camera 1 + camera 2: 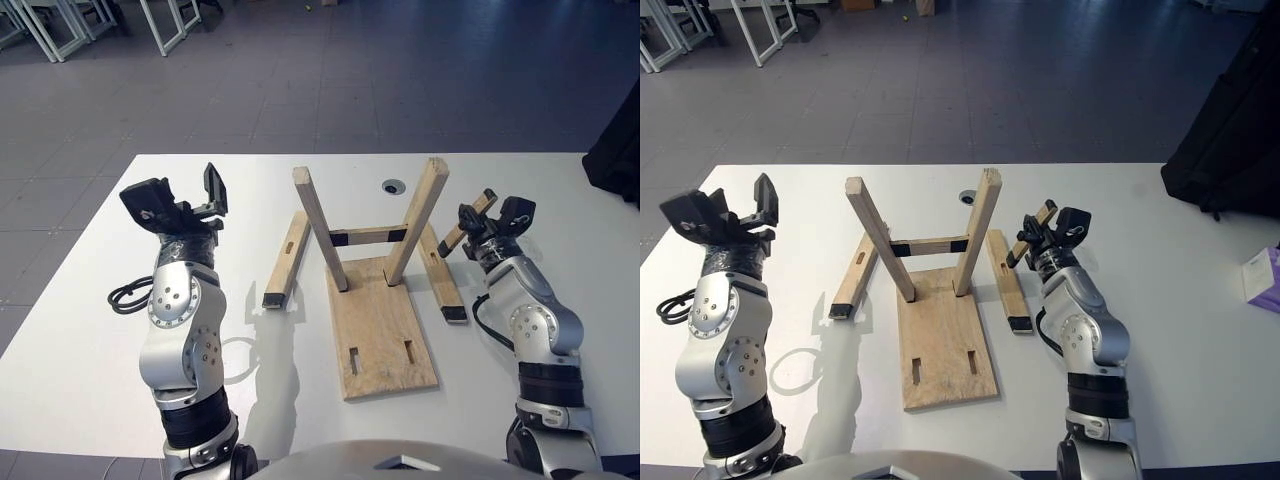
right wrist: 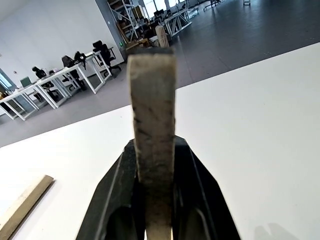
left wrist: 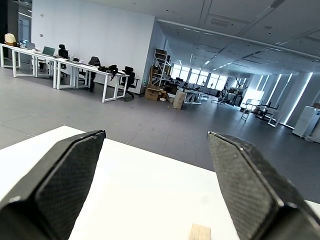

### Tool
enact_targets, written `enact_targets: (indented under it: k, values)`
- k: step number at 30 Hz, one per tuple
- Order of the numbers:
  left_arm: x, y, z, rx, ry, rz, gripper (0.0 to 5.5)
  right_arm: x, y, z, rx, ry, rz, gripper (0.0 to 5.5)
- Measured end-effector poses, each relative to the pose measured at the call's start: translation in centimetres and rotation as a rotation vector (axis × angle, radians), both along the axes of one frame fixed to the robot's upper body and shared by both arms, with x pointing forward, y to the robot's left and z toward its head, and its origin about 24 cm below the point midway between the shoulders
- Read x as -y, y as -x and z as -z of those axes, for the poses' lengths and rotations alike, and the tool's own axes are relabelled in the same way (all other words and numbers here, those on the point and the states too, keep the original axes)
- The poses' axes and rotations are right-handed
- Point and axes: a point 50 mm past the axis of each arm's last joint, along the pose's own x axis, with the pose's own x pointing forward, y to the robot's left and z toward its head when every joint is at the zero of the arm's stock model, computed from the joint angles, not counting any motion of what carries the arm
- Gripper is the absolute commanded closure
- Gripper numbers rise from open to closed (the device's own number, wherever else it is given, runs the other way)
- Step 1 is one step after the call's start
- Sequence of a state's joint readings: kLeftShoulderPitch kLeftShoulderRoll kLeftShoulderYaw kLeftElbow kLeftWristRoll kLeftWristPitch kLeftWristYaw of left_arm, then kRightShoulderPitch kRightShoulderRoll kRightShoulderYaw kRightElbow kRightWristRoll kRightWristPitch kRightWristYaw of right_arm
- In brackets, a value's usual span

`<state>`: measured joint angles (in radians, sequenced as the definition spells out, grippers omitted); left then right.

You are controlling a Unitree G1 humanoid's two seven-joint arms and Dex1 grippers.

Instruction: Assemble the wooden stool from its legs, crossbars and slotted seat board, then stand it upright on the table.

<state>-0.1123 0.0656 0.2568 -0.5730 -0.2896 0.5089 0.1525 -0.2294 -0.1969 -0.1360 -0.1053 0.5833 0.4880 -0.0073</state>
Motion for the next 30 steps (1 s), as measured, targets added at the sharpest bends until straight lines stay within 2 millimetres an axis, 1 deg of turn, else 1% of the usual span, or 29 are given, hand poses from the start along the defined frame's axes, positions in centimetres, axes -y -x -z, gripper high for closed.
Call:
enact_targets:
  k: [5, 11, 19, 25, 27, 30]
  values:
    - [0.3, -0.1, 0.1, -0.002, -0.002, 0.018, 1.74, -0.3, -0.2, 0.9, -0.026, 0.008, -0.002, 5.11]
    - [0.6, -0.2, 0.3, -0.011, -0.001, 0.034, 1.74, 0.0, -0.2, 1.4, -0.03, 0.033, 0.01, 5.11]
    - [0.5, -0.2, 0.2, -0.009, 0.001, 0.029, 1.74, -0.2, -0.6, 1.9, -0.02, 0.079, 0.0, 5.11]
    - [0.5, -0.2, 0.3, -0.009, 0.007, 0.029, 1.74, -1.0, -1.6, 2.0, -0.019, 0.079, -0.007, 5.11]
    - [0.5, -0.2, 0.3, -0.009, 0.008, 0.029, 1.74, -1.1, -1.6, 2.1, -0.003, 0.12, -0.011, 5.11]
    - [0.6, -0.2, 0.3, -0.012, 0.011, 0.03, 1.74, -1.2, -1.0, 3.0, 0.03, 0.247, -0.038, 5.11]
